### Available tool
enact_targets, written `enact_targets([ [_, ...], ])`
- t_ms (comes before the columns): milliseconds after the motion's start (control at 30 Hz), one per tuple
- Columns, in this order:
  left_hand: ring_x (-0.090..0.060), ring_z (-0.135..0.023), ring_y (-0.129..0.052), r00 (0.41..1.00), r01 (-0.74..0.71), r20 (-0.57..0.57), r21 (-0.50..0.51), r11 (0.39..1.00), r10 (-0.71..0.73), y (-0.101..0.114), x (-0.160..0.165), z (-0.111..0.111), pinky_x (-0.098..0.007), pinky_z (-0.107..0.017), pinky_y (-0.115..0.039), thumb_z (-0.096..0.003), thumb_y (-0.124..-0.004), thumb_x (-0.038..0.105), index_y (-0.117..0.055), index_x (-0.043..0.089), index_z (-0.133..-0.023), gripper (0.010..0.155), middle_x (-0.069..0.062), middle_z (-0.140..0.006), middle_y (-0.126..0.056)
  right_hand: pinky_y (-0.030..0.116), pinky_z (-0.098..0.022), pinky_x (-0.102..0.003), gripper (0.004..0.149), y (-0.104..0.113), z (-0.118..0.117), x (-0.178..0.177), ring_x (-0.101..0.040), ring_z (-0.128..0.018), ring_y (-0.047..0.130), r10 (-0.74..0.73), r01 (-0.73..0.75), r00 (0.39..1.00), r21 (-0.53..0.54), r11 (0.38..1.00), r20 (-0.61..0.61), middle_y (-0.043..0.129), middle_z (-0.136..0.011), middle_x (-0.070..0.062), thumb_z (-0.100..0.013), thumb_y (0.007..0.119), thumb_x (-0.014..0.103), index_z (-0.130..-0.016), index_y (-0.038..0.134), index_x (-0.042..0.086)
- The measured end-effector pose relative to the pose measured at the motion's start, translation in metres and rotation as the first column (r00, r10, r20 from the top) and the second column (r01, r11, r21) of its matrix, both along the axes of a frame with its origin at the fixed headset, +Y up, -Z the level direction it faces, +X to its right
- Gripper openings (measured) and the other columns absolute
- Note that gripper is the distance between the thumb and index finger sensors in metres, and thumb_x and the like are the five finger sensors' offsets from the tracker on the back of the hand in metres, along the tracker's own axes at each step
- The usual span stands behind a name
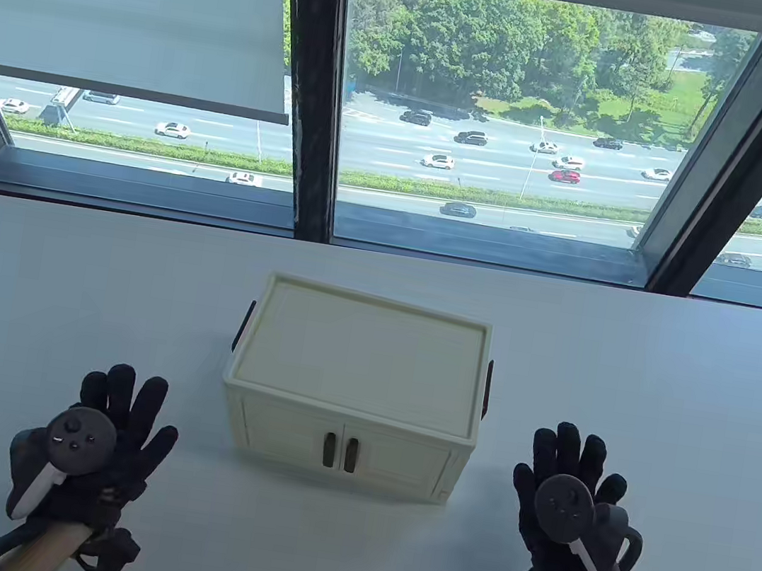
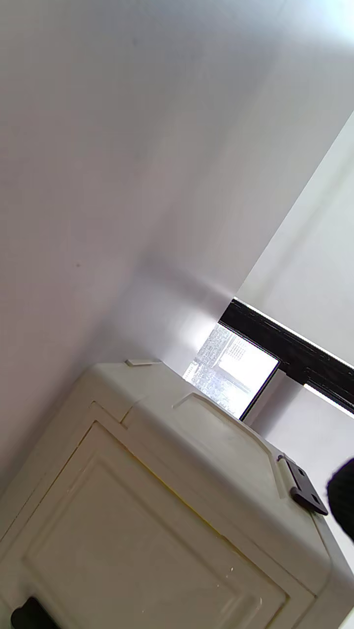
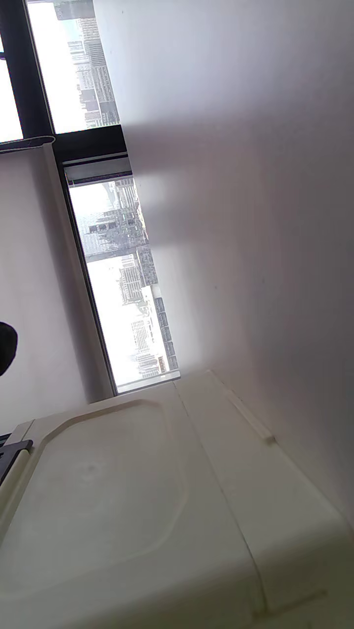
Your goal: Open cabinet door
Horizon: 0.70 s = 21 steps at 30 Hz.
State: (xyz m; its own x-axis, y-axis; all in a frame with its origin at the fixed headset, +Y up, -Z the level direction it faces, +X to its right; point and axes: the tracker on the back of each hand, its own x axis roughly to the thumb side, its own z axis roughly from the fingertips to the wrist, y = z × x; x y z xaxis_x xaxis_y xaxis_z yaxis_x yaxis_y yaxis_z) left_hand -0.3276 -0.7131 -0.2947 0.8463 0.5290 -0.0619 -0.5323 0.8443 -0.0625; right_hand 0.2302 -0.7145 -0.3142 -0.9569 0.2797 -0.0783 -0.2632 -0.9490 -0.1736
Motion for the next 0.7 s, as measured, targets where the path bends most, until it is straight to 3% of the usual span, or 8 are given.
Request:
enact_targets([
  [700,-0.011,-0.101,0.022,1.0,-0.011,0.009,0.0,1.0,0.011,0.0012,0.0064,0.0044,-0.053,-0.075,0.0,-0.0533,-0.051,0.065,-0.022,0.043,-0.112,0.069,0.017,-0.11,0.014,0.021,-0.063,-0.064,0.063,0.0012,0.0008,0.0035,-0.031,-0.098,0.0,-0.019,0.019,1.0,0.012,1.0,0.007,0.017,-0.116,-0.003,-0.055,0.042,0.053,-0.111,0.032,0.028],
])
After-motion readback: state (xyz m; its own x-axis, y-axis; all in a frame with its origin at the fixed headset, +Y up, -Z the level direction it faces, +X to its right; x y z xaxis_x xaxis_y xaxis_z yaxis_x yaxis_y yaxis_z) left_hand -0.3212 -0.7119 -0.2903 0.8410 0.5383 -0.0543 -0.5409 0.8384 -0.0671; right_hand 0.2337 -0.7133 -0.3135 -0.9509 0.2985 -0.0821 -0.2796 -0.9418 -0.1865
